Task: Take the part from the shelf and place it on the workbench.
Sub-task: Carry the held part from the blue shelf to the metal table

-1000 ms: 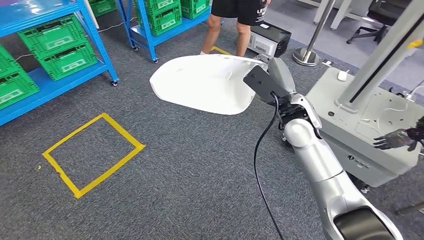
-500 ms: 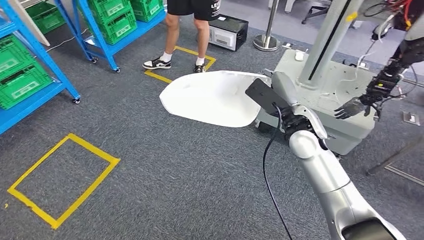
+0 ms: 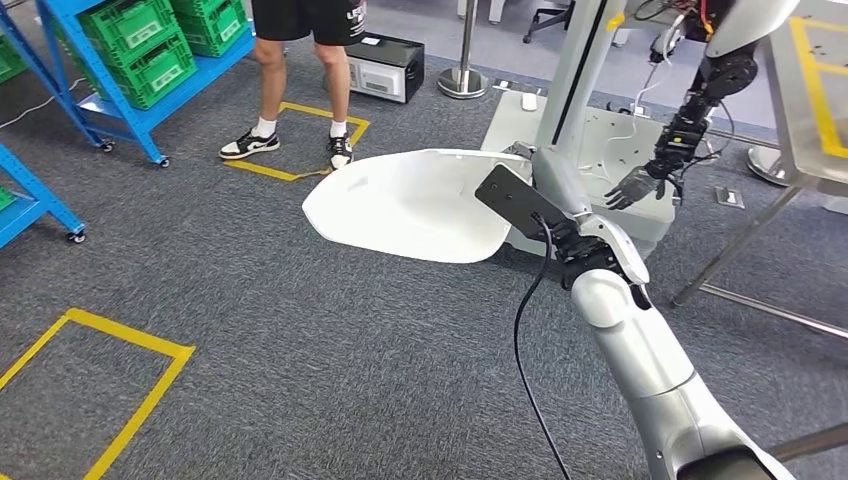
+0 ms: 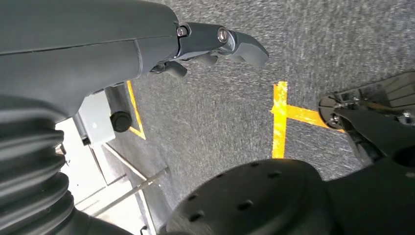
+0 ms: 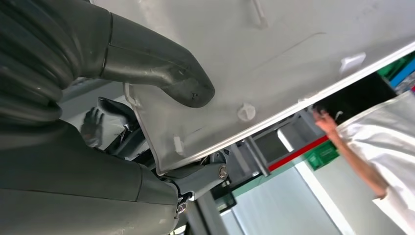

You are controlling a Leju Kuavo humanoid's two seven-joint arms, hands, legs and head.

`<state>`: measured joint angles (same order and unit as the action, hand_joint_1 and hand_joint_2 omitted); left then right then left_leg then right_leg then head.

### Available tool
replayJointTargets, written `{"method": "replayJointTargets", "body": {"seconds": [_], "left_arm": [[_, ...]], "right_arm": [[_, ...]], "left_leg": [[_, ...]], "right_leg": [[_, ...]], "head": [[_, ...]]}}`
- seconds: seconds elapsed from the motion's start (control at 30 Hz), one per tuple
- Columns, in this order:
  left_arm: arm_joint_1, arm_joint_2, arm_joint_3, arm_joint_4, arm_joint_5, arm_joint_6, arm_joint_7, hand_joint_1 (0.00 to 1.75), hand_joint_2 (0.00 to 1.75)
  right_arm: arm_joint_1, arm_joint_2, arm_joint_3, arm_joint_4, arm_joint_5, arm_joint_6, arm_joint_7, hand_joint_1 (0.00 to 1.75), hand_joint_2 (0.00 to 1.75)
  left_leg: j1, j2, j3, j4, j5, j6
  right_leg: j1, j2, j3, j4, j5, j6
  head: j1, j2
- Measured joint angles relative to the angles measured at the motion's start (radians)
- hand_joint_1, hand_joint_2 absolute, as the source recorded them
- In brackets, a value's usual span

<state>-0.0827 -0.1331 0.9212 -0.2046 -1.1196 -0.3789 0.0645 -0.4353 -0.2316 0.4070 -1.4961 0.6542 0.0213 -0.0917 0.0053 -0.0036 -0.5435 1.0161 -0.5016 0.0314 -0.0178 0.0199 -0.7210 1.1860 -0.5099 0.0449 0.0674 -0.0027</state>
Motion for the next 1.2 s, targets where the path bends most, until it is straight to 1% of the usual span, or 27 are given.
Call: {"method": "replayJointTargets", "body": {"seconds": [0.03,0.07,0.1,0.13,0.2,0.23,0.27,0.3,0.37,0.43,0.5,0.53,0.57,0.6,0.63,0.67,0.73,0.8,0.87,0.9,0.93,1.0,1.07,1.1,1.13,1.17,1.2], "left_arm": [[0.002,0.0,0.0,0.0,0.0,0.0,-0.002,0.0,1.75],[0.003,0.0,0.0,0.0,-0.003,0.0,-0.002,0.0,1.75],[0.003,0.0,0.0,-0.001,-0.008,0.0,-0.002,0.0,1.75],[0.002,0.0,0.0,-0.001,-0.015,0.001,0.001,0.0,1.75],[-0.003,0.001,-0.001,-0.002,-0.03,0.003,0.009,0.0,1.75],[-0.005,0.001,-0.002,-0.003,-0.036,0.004,0.013,0.0,1.75],[-0.008,0.001,-0.002,-0.004,-0.041,0.004,0.016,0.0,1.75],[-0.009,0.001,-0.003,-0.005,-0.045,0.005,0.017,0.0,1.75],[-0.012,0.003,-0.004,-0.007,-0.048,0.006,0.016,0.0,1.75],[-0.015,0.005,-0.004,-0.009,-0.042,0.006,0.013,0.0,1.75],[-0.018,0.008,-0.004,-0.01,-0.032,0.006,0.012,0.0,1.75],[-0.02,0.01,-0.004,-0.01,-0.027,0.006,0.012,0.0,1.75],[-0.021,0.013,-0.004,-0.01,-0.023,0.006,0.013,0.0,1.75],[-0.024,0.014,-0.003,-0.01,-0.019,0.005,0.014,0.0,1.75],[-0.025,0.015,-0.003,-0.01,-0.014,0.005,0.014,0.0,1.75],[-0.026,0.016,-0.002,-0.01,-0.009,0.005,0.014,0.0,1.75],[-0.024,0.019,-0.001,-0.009,0.0,0.005,0.01,0.0,1.75],[-0.022,0.021,0.001,-0.008,0.007,0.004,0.006,0.0,1.75],[-0.022,0.023,0.002,-0.007,0.01,0.004,0.002,0.0,1.75],[-0.023,0.023,0.003,-0.007,0.01,0.004,0.0,0.0,1.75],[-0.022,0.024,0.004,-0.007,0.009,0.004,-0.002,0.0,1.75],[-0.018,0.026,0.004,-0.007,0.004,0.004,-0.002,0.0,1.75],[-0.012,0.029,0.005,-0.007,-0.003,0.004,0.004,0.0,1.75],[-0.008,0.03,0.005,-0.007,-0.007,0.004,0.008,0.0,1.75],[-0.005,0.03,0.005,-0.007,-0.01,0.004,0.011,0.0,1.75],[-0.002,0.031,0.005,-0.006,-0.012,0.004,0.012,0.0,1.75],[-0.001,0.031,0.005,-0.006,-0.014,0.004,0.013,0.0,1.75]], "right_arm": [[0.001,0.002,0.0,-0.001,0.004,0.002,0.0,1.75,1.75],[0.003,0.003,-0.001,-0.001,0.006,0.003,0.001,1.75,1.75],[0.006,0.003,-0.002,-0.001,0.009,0.003,0.001,1.75,1.75],[0.009,0.003,-0.005,-0.002,0.012,0.002,0.002,1.75,1.75],[0.021,0.0,-0.018,-0.014,0.016,-0.005,0.004,1.75,1.75],[0.031,-0.003,-0.028,-0.025,0.017,-0.009,0.004,1.75,1.75],[0.044,-0.007,-0.039,-0.039,0.018,-0.013,0.003,1.75,1.75],[0.058,-0.012,-0.049,-0.051,0.018,-0.015,0.001,1.75,1.75],[0.085,-0.023,-0.066,-0.071,0.018,-0.017,-0.01,1.75,1.75],[0.093,-0.029,-0.076,-0.077,0.018,-0.015,-0.028,1.75,1.75],[0.079,-0.021,-0.079,-0.067,0.021,-0.015,-0.043,1.75,1.75],[0.07,-0.014,-0.079,-0.057,0.024,-0.015,-0.046,1.75,1.75],[0.062,-0.006,-0.078,-0.047,0.027,-0.016,-0.048,1.75,1.75],[0.054,0.001,-0.078,-0.036,0.029,-0.016,-0.048,1.75,1.75],[0.044,0.007,-0.077,-0.026,0.029,-0.016,-0.049,1.75,1.75],[0.031,0.012,-0.075,-0.015,0.027,-0.015,-0.051,1.75,1.75],[-0.005,0.024,-0.071,0.01,0.018,-0.013,-0.056,1.75,1.75],[-0.044,0.034,-0.061,0.038,0.007,-0.011,-0.059,1.75,1.75],[-0.07,0.04,-0.049,0.062,-0.003,-0.01,-0.06,1.75,1.75],[-0.08,0.042,-0.045,0.072,-0.009,-0.011,-0.06,1.75,1.75],[-0.091,0.043,-0.042,0.082,-0.015,-0.012,-0.06,1.75,1.75],[-0.112,0.045,-0.037,0.099,-0.025,-0.017,-0.057,1.75,1.75],[-0.12,0.047,-0.029,0.112,-0.033,-0.023,-0.049,1.75,1.75],[-0.119,0.047,-0.025,0.116,-0.035,-0.027,-0.044,1.75,1.75],[-0.118,0.047,-0.022,0.119,-0.036,-0.03,-0.038,1.75,1.75],[-0.117,0.047,-0.02,0.121,-0.036,-0.034,-0.034,1.75,1.75],[-0.116,0.047,-0.019,0.121,-0.035,-0.037,-0.03,1.75,1.75]], "left_leg": [[-0.001,0.016,-0.001,0.001,-0.001,0.002],[-0.001,0.031,-0.002,0.001,-0.001,0.002],[-0.002,0.046,-0.003,0.002,-0.002,0.002],[-0.002,0.061,-0.002,0.002,-0.004,0.001],[-0.005,0.084,0.001,0.006,-0.009,-0.005],[-0.008,0.093,0.003,0.008,-0.014,-0.01],[-0.012,0.101,0.006,0.009,-0.017,-0.015],[-0.014,0.11,0.009,0.008,-0.02,-0.021],[-0.013,0.124,0.016,0.004,-0.025,-0.034],[-0.01,0.088,0.005,0.036,-0.053,-0.045],[-0.007,0.029,-0.049,0.149,-0.111,-0.05],[-0.007,0.015,-0.084,0.217,-0.137,-0.051],[-0.008,0.008,-0.112,0.267,-0.148,-0.05],[-0.008,0.004,-0.124,0.282,-0.139,-0.047],[-0.009,0.0,-0.117,0.257,-0.11,-0.043],[-0.01,-0.01,-0.096,0.199,-0.068,-0.038],[-0.009,-0.055,-0.045,0.071,-0.005,-0.026],[-0.01,-0.083,-0.022,0.015,0.008,-0.021],[-0.01,-0.066,-0.017,0.005,0.012,-0.016],[-0.009,-0.055,-0.013,-0.003,0.016,-0.01],[-0.007,-0.043,-0.009,-0.011,0.021,-0.005],[-0.006,-0.016,-0.005,-0.019,0.025,0.003],[-0.007,0.013,-0.006,-0.017,0.022,0.006],[-0.007,0.028,-0.006,-0.015,0.02,0.005],[-0.006,0.042,-0.006,-0.013,0.017,0.003],[-0.005,0.055,-0.006,-0.009,0.013,-0.001],[-0.005,0.068,-0.005,-0.004,0.008,-0.006]], "right_leg": [[-0.001,-0.008,-0.031,0.064,-0.025,0.003],[-0.002,-0.012,-0.049,0.105,-0.035,0.005],[-0.002,-0.015,-0.049,0.11,-0.029,0.006],[-0.003,-0.021,-0.025,0.072,-0.006,0.006],[0.0,-0.063,0.056,-0.067,0.044,0.002],[0.002,-0.085,0.085,-0.122,0.058,-0.003],[0.004,-0.098,0.101,-0.151,0.062,-0.01],[0.007,-0.099,0.101,-0.157,0.058,-0.018],[0.005,-0.072,0.102,-0.162,0.063,-0.031],[-0.001,-0.048,0.104,-0.168,0.069,-0.043],[-0.003,-0.021,0.102,-0.169,0.072,-0.052],[-0.002,-0.006,0.101,-0.169,0.072,-0.054],[0.0,0.009,0.1,-0.169,0.072,-0.056],[0.001,0.024,0.1,-0.169,0.073,-0.056],[0.002,0.038,0.101,-0.168,0.073,-0.056],[0.003,0.052,0.101,-0.166,0.073,-0.055],[0.002,0.078,0.098,-0.162,0.074,-0.052],[-0.003,0.102,0.088,-0.161,0.079,-0.04],[-0.008,0.121,0.081,-0.165,0.086,-0.026],[-0.006,0.108,0.077,-0.161,0.085,-0.023],[-0.003,0.08,0.066,-0.141,0.073,-0.02],[0.002,0.012,0.015,-0.04,0.022,-0.017],[-0.001,-0.01,-0.046,0.084,-0.025,-0.01],[-0.003,-0.013,-0.058,0.11,-0.027,-0.007],[-0.005,-0.017,-0.049,0.094,-0.01,-0.004],[-0.007,-0.024,-0.02,0.041,0.019,-0.002],[-0.008,-0.043,0.018,-0.033,0.043,-0.001]], "head": [[0.0,0.0],[0.0,0.0],[0.0,0.0],[0.0,0.0],[0.0,0.0],[0.0,0.0],[-0.001,0.0],[-0.001,0.0],[-0.002,0.0],[-0.002,0.0],[-0.003,0.0],[-0.003,0.0],[-0.003,0.0],[-0.003,0.0],[-0.003,0.0],[-0.003,0.0],[-0.002,0.0],[-0.002,0.0],[-0.002,0.0],[-0.002,0.0],[0.0,0.0],[0.004,0.0],[0.006,0.0],[0.006,0.0],[0.006,0.0],[0.006,0.0],[0.006,0.0]]}}
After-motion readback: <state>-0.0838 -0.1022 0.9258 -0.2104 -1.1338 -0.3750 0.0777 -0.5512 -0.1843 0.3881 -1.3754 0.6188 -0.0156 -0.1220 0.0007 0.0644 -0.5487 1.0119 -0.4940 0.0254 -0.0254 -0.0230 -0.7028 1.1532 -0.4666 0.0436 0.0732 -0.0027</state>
